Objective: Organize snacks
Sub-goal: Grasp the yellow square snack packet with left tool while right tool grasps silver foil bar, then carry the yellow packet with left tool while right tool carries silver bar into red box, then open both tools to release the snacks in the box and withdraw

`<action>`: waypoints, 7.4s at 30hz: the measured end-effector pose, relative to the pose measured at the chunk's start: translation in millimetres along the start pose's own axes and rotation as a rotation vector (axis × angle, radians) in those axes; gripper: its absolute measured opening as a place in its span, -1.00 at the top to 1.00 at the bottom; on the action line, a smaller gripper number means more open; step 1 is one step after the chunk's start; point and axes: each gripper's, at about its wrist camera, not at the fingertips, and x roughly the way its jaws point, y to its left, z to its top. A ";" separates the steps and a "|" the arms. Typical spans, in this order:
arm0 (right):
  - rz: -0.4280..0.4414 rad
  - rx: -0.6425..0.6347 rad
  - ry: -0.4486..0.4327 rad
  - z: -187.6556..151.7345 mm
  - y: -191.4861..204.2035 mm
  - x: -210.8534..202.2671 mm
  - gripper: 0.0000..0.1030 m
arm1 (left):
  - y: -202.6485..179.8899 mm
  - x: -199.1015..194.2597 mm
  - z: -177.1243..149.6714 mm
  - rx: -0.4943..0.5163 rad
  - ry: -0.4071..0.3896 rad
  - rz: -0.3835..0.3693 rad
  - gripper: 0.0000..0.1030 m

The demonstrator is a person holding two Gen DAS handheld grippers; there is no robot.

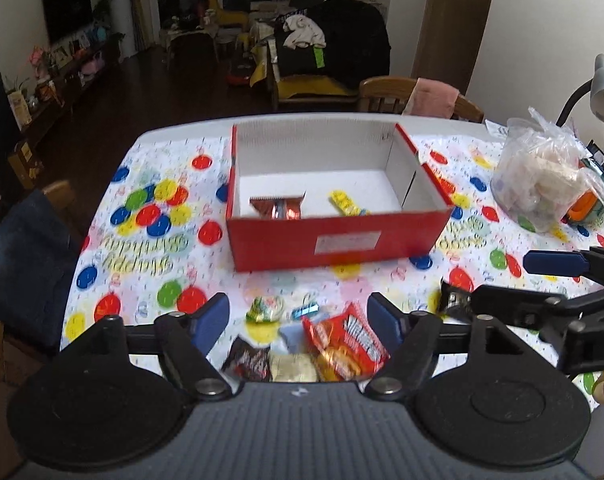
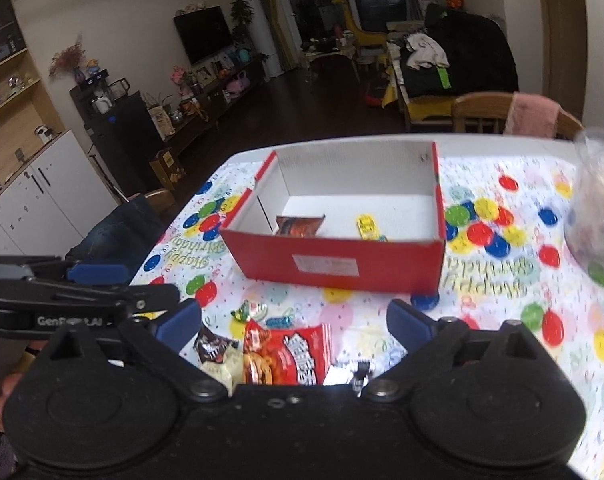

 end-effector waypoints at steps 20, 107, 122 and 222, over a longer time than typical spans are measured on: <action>-0.146 0.023 0.135 -68.3 -9.4 47.5 -0.99 | -0.4 50.7 -87.9 -0.013 0.236 -0.013 -0.64; -0.229 0.128 0.107 -64.5 4.6 35.3 0.21 | 20.6 57.7 -90.6 -0.055 0.292 -0.155 0.38; -0.198 0.076 -0.012 34.1 -6.6 30.5 0.21 | 30.1 36.3 21.7 -0.089 0.086 -0.157 0.38; -0.042 -0.004 0.111 119.1 -24.5 93.9 -0.46 | 38.7 112.8 127.8 -0.119 0.107 -0.033 -0.05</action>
